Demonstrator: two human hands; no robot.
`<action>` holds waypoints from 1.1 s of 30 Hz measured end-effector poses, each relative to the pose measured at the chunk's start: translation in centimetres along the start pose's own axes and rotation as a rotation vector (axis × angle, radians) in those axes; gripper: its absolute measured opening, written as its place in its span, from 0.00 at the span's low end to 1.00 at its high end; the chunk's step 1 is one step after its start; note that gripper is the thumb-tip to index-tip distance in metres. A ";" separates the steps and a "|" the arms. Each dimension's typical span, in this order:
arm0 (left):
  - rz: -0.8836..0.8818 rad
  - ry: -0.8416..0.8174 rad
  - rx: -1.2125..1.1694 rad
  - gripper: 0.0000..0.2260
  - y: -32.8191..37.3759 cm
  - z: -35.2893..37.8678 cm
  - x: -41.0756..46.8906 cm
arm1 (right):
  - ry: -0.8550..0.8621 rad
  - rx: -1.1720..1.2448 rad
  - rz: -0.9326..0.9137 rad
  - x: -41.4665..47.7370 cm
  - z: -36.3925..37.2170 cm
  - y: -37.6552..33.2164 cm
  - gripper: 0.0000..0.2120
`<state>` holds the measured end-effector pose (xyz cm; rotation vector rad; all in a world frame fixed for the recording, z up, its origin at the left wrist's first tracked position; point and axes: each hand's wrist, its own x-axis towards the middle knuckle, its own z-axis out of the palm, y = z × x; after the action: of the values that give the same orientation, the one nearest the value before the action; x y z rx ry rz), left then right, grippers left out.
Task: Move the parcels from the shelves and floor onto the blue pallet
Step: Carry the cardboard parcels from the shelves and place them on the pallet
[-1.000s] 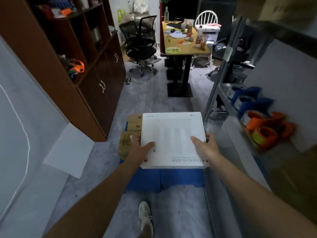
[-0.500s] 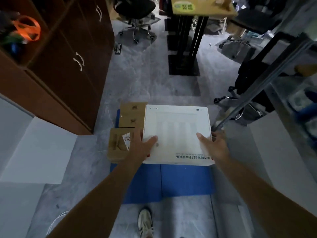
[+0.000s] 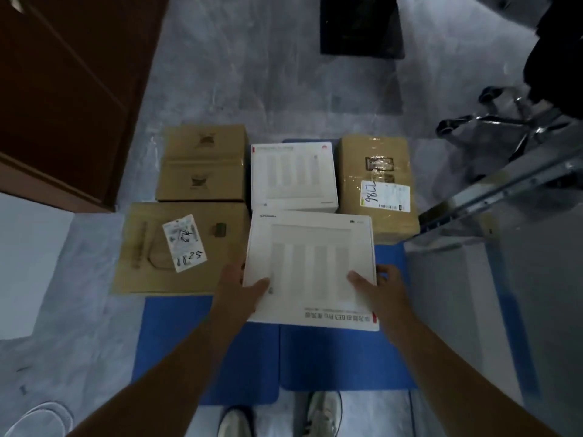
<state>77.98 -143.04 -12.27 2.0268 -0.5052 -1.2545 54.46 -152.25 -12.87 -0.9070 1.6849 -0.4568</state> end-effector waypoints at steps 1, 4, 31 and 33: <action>-0.007 -0.008 0.020 0.19 -1.0 0.7 1.4 | -0.007 -0.003 0.004 1.6 0.4 1.0 0.19; -0.003 -0.047 0.062 0.26 -3.3 2.3 4.9 | -0.042 -0.036 -0.001 5.8 0.8 3.3 0.18; -0.113 0.137 0.151 0.30 -4.3 6.0 9.7 | -0.202 -0.437 -0.166 10.2 6.4 3.4 0.28; -0.105 0.073 0.192 0.29 -3.8 6.2 8.9 | -0.263 -0.517 -0.132 9.5 6.6 3.2 0.28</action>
<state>76.46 -148.28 -22.37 2.2777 -0.5070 -1.2275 58.72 -156.48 -23.32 -1.3947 1.5258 0.0248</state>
